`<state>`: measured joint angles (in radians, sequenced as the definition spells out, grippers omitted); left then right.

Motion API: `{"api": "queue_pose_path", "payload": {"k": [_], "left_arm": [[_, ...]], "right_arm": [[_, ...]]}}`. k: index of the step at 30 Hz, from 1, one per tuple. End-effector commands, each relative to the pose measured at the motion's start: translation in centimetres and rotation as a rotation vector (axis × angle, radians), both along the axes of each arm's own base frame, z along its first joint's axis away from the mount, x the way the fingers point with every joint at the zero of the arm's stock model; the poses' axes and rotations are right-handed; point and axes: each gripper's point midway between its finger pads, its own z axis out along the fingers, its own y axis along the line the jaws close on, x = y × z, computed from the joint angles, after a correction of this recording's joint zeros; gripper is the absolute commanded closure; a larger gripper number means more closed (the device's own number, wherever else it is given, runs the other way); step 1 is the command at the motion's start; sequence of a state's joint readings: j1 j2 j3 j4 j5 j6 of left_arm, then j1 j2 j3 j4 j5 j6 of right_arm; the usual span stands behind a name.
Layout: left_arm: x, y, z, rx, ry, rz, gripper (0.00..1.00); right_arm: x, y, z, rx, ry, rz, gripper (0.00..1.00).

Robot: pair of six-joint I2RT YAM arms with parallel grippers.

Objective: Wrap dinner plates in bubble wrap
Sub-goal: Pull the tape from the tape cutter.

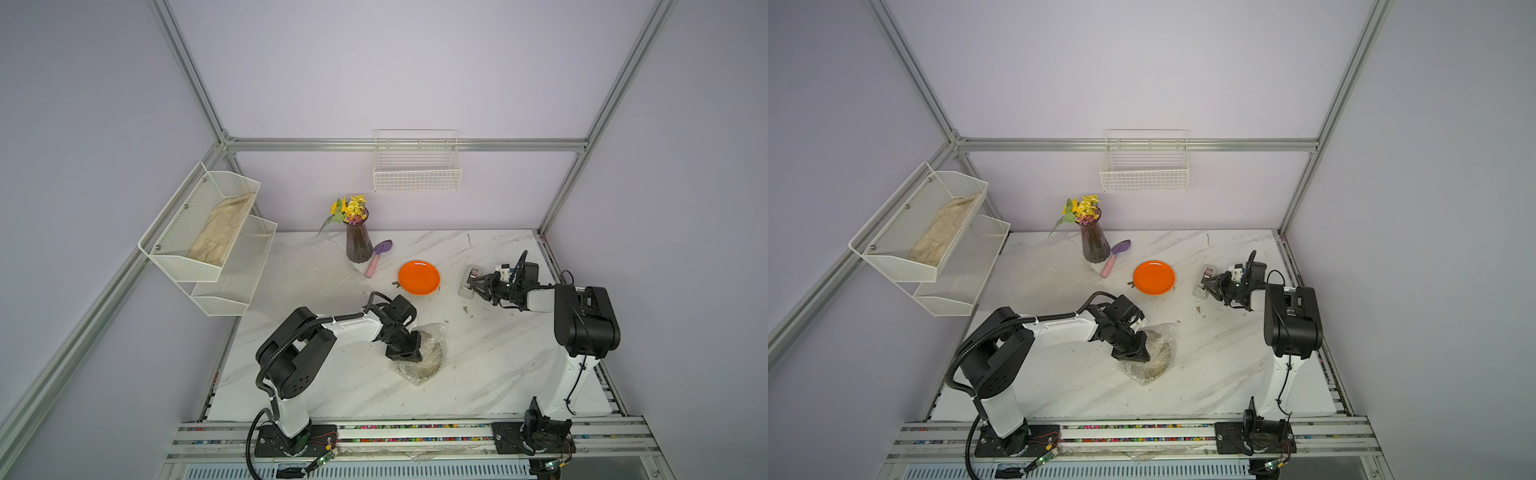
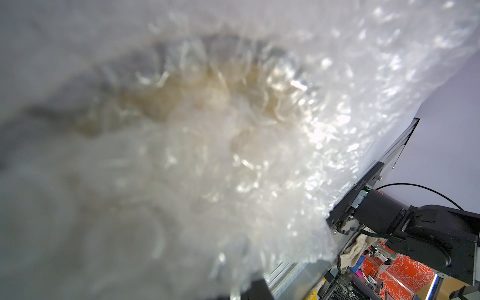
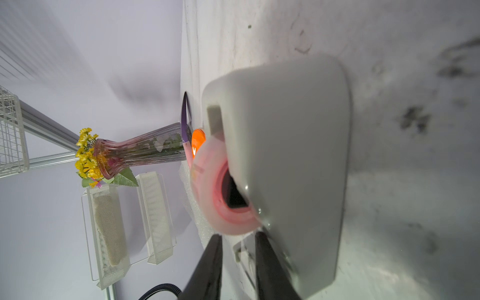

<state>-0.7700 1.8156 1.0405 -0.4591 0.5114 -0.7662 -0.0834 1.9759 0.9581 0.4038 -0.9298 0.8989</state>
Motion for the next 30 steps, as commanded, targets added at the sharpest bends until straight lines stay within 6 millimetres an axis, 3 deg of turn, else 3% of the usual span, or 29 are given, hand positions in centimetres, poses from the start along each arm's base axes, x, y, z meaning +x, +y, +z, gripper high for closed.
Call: {"api": "queue_pose_path", "payload": {"k": [1, 10, 17, 22, 30], "left_arm": [[-2.9, 5.0, -5.5, 0.249, 0.103, 0.014, 0.90], [-3.0, 5.0, -5.6, 0.251, 0.107, 0.014, 0.90], [-3.1, 5.2, -5.7, 0.256, 0.107, 0.016, 0.90], [-3.1, 5.2, -5.7, 0.256, 0.109, 0.015, 0.90], [-3.2, 5.3, -5.8, 0.255, 0.108, 0.014, 0.90]], "right_arm": [[-1.0, 0.3, -3.1, 0.010, 0.101, -0.029, 0.77], [-0.5, 0.1, -2.7, 0.013, 0.091, -0.045, 0.96], [0.0, 0.4, 2.1, 0.027, 0.026, -0.059, 1.00], [-2.1, 1.6, 4.9, 0.056, 0.013, -0.045, 1.00], [-7.9, 3.7, 5.7, 0.073, 0.065, -0.019, 1.00]]}}
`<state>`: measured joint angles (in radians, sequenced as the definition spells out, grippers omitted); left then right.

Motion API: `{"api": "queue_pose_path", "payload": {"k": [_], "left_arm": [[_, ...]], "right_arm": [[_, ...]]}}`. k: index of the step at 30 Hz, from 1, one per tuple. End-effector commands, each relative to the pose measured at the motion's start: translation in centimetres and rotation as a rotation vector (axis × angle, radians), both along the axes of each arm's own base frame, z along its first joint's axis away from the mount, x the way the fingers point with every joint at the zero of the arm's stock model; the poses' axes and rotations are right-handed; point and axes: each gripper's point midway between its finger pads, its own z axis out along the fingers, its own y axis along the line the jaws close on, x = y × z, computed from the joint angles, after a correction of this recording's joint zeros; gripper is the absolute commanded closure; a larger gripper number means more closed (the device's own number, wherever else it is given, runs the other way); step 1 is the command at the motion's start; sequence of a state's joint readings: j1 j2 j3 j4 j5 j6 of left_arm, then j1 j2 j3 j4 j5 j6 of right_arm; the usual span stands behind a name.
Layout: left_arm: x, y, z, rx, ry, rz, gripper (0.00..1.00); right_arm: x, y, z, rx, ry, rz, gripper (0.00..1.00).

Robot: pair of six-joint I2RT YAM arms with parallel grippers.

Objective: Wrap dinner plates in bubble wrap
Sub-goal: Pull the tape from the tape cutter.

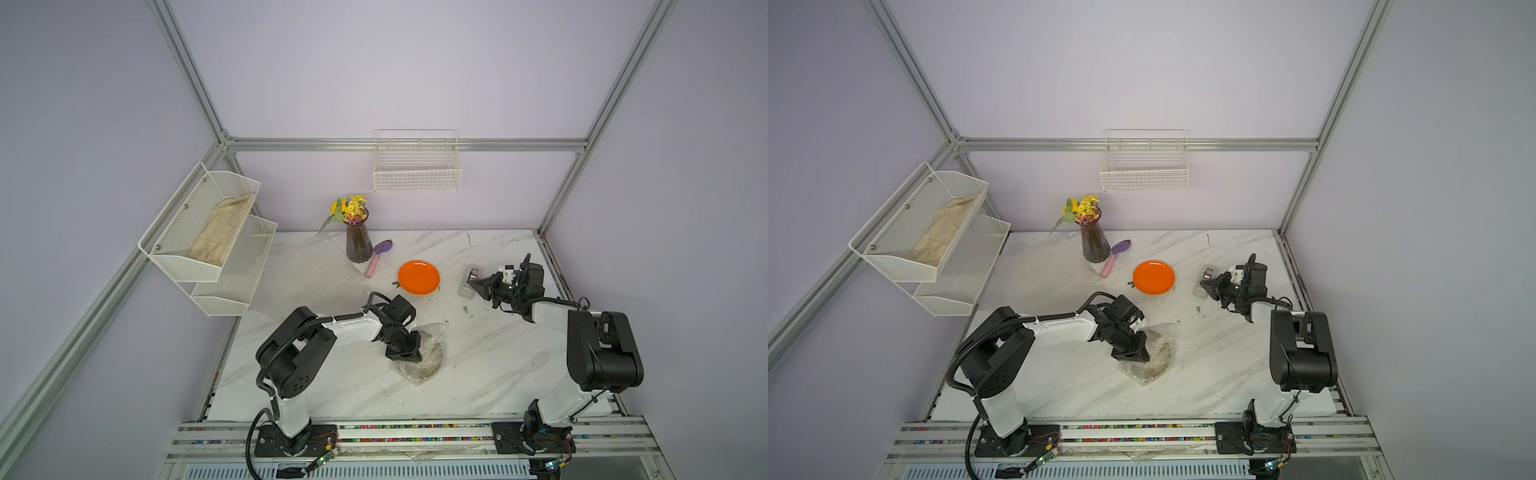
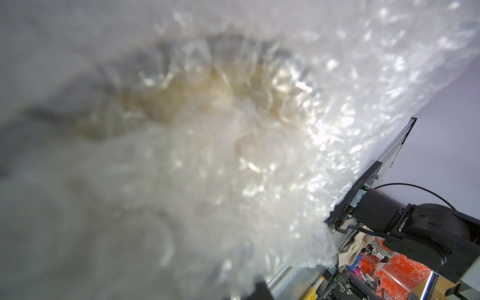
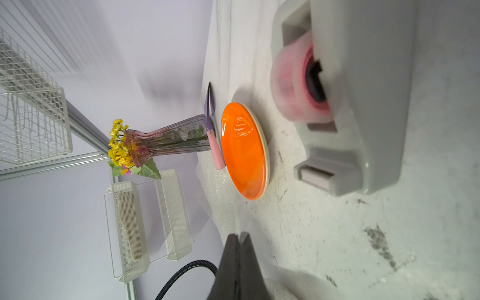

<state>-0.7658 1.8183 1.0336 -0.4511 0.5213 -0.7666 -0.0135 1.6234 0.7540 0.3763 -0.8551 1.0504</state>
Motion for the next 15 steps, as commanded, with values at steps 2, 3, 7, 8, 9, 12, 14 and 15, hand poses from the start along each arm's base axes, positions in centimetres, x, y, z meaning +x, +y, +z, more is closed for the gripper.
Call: {"api": "queue_pose_path", "payload": {"k": [2, 3, 7, 8, 9, 12, 14, 15], "left_arm": [[-3.2, 5.3, -5.6, 0.261, 0.102, 0.011, 0.90], [-3.2, 5.3, -5.7, 0.262, 0.102, 0.010, 0.90], [-3.3, 5.3, -5.7, 0.260, 0.103, 0.007, 0.90], [-3.4, 5.3, -5.7, 0.259, 0.104, 0.006, 0.90], [-3.4, 5.4, -5.8, 0.259, 0.105, 0.005, 0.90], [-3.5, 5.5, -5.8, 0.260, 0.106, 0.002, 0.90], [-3.6, 5.6, -5.8, 0.263, 0.106, 0.002, 0.90], [-3.6, 5.7, -5.9, 0.267, 0.105, 0.002, 0.90]], "right_arm": [[-4.2, 2.1, -0.8, 0.048, 0.089, 0.038, 1.00], [-5.1, 2.5, -0.7, 0.049, 0.089, 0.043, 1.00], [-7.9, 3.3, -1.7, 0.037, 0.123, 0.045, 1.00], [-8.4, 3.3, -1.9, 0.034, 0.131, 0.046, 1.00], [-8.8, 3.4, -2.3, 0.030, 0.135, 0.048, 1.00], [-9.8, 3.9, -4.1, 0.027, 0.169, 0.070, 1.00], [-10.5, 4.0, -5.8, 0.013, 0.193, 0.074, 1.00], [-10.7, 4.0, -6.7, 0.007, 0.207, 0.077, 1.00]]}}
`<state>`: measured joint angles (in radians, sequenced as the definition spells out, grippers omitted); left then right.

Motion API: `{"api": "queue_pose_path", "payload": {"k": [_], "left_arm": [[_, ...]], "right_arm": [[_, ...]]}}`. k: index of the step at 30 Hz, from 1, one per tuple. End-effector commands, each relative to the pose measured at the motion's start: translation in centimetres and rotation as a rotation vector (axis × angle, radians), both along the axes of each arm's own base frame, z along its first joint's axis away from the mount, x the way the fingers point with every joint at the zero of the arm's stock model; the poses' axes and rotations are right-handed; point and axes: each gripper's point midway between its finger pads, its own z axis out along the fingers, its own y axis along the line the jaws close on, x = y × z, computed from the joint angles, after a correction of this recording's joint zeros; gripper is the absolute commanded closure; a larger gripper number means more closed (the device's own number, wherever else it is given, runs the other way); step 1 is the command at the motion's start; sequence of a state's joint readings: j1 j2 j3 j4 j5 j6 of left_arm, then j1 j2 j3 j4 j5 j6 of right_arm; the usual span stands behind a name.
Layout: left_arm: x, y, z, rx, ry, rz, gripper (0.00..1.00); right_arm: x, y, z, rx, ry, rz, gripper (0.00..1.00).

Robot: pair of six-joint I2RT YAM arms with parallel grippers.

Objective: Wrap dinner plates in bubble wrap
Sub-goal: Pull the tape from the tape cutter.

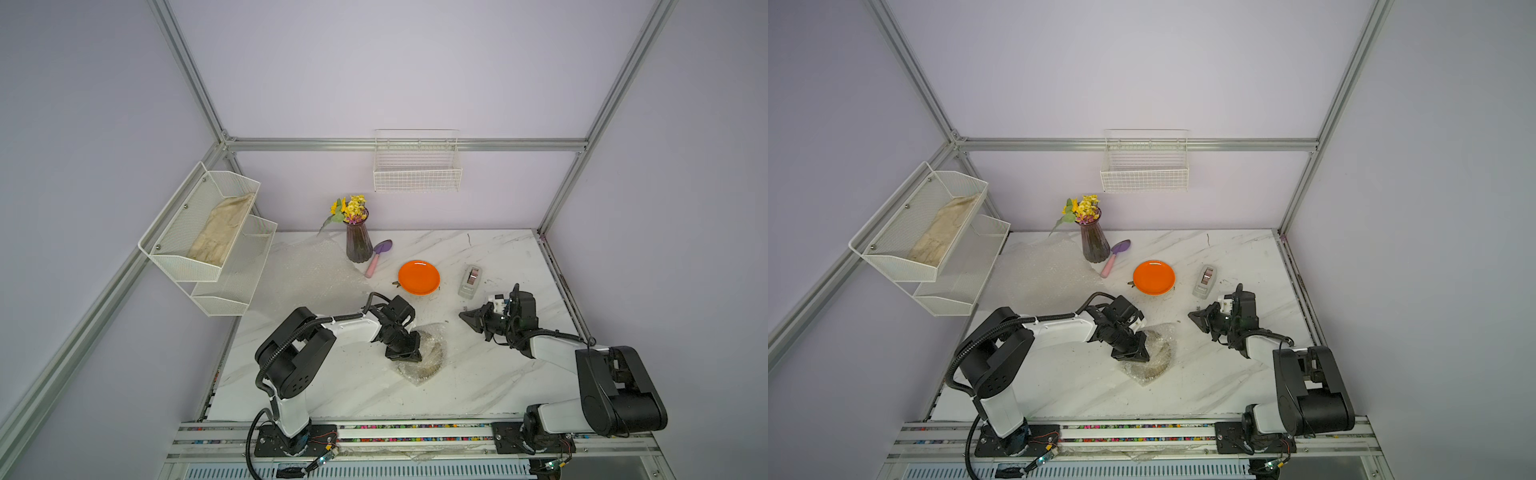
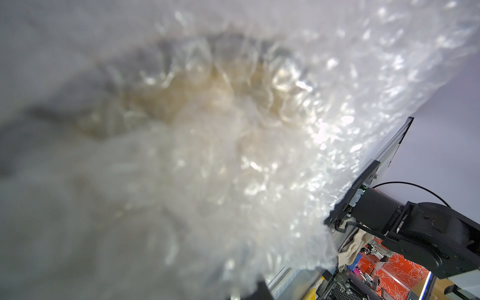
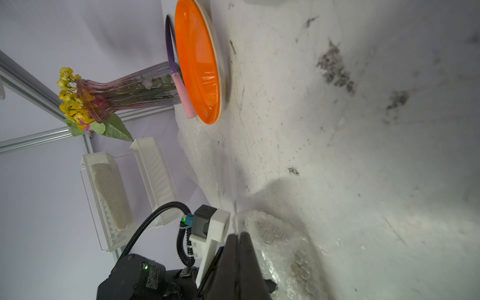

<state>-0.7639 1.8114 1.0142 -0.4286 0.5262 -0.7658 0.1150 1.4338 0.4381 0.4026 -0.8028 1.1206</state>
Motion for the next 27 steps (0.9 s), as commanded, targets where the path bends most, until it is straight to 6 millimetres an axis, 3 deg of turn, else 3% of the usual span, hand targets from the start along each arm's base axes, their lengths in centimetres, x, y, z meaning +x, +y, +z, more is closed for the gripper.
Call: {"api": "queue_pose_path", "payload": {"k": [1, 5, 8, 10, 13, 15, 19, 24, 27], "left_arm": [[-3.5, 5.6, -5.8, 0.276, 0.108, 0.002, 0.90], [-3.6, 5.6, -6.0, 0.279, 0.117, 0.000, 0.90], [-3.6, 5.6, -6.1, 0.279, 0.117, 0.001, 0.90], [-3.6, 5.6, -6.0, 0.279, 0.116, 0.002, 0.90], [-3.6, 5.6, -6.1, 0.279, 0.119, 0.002, 0.90], [-3.6, 5.5, -6.0, 0.278, 0.120, 0.001, 0.90], [-3.6, 5.4, -6.1, 0.277, 0.123, -0.003, 0.90], [-3.6, 5.5, -6.0, 0.277, 0.118, -0.005, 0.90], [-3.6, 5.5, -6.0, 0.275, 0.119, -0.004, 0.90]], "right_arm": [[-1.6, 0.6, -3.1, 0.005, 0.075, 0.022, 1.00], [-2.3, 1.7, -5.7, 0.046, 0.115, 0.048, 1.00], [-3.0, 2.3, -6.2, 0.072, 0.131, 0.056, 1.00], [-3.7, 2.2, -6.1, 0.055, 0.149, 0.057, 1.00], [-4.6, 1.7, -4.9, -0.010, 0.159, 0.079, 0.84], [-4.5, 1.4, -3.0, -0.034, 0.131, 0.081, 0.81], [-2.4, 0.2, -0.3, -0.038, 0.051, 0.052, 0.73], [1.8, -2.2, 0.3, -0.117, -0.062, 0.037, 0.52], [4.7, -4.5, -0.3, -0.182, -0.116, 0.011, 0.46]]}}
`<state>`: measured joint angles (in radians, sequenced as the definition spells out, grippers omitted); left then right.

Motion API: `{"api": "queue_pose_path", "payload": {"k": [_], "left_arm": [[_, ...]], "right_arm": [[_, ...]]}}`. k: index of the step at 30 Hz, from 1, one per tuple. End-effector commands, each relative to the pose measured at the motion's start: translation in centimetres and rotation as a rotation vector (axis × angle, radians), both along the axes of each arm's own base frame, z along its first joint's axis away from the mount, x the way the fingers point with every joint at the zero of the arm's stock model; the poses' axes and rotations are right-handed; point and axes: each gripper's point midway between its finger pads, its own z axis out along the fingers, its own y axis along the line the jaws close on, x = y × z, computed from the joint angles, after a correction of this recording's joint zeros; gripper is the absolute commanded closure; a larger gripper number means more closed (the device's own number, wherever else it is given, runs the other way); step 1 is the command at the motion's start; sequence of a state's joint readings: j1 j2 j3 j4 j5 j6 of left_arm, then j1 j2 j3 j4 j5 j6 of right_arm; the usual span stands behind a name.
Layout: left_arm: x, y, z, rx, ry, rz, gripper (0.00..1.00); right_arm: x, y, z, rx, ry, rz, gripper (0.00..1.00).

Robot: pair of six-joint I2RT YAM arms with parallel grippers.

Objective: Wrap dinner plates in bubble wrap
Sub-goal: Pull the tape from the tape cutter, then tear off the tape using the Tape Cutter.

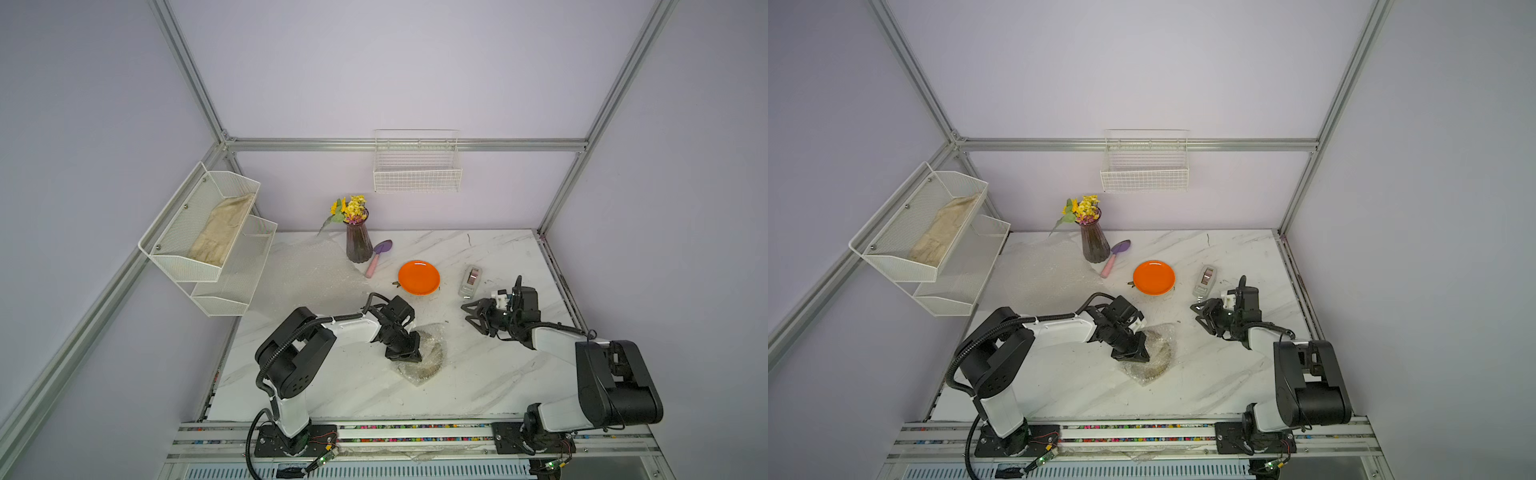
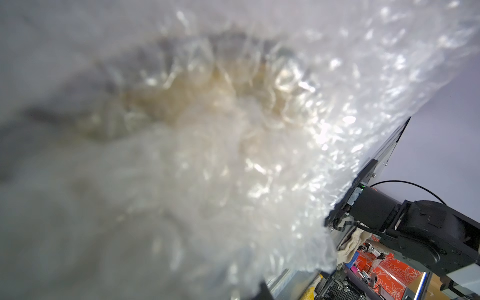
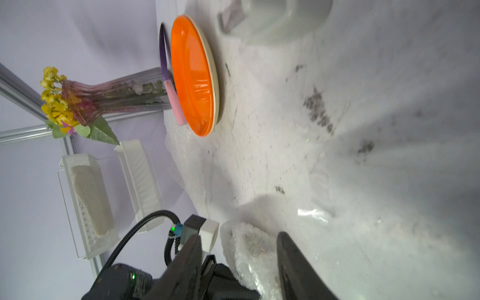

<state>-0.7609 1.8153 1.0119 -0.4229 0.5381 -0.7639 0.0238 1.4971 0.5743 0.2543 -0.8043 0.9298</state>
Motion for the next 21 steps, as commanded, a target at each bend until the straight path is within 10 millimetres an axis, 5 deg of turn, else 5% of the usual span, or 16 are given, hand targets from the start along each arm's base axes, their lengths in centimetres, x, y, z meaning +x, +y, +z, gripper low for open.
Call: {"api": "queue_pose_path", "payload": {"k": [1, 6, 11, 21], "left_arm": [[-3.6, 5.5, -5.9, 0.282, 0.112, -0.003, 0.90], [-3.6, 5.5, -5.9, 0.281, 0.113, -0.002, 0.90], [-3.7, 5.6, -6.0, 0.284, 0.120, 0.002, 0.90], [-3.8, 5.6, -6.0, 0.286, 0.126, 0.007, 0.90]], "right_arm": [[2.5, -2.2, -0.8, -0.096, -0.083, 0.007, 0.46], [5.8, -2.5, -2.0, -0.087, -0.162, 0.015, 0.48], [8.1, -1.9, -1.2, 0.019, -0.262, 0.005, 0.50], [8.4, -1.9, -1.6, 0.028, -0.268, -0.009, 0.67]]}}
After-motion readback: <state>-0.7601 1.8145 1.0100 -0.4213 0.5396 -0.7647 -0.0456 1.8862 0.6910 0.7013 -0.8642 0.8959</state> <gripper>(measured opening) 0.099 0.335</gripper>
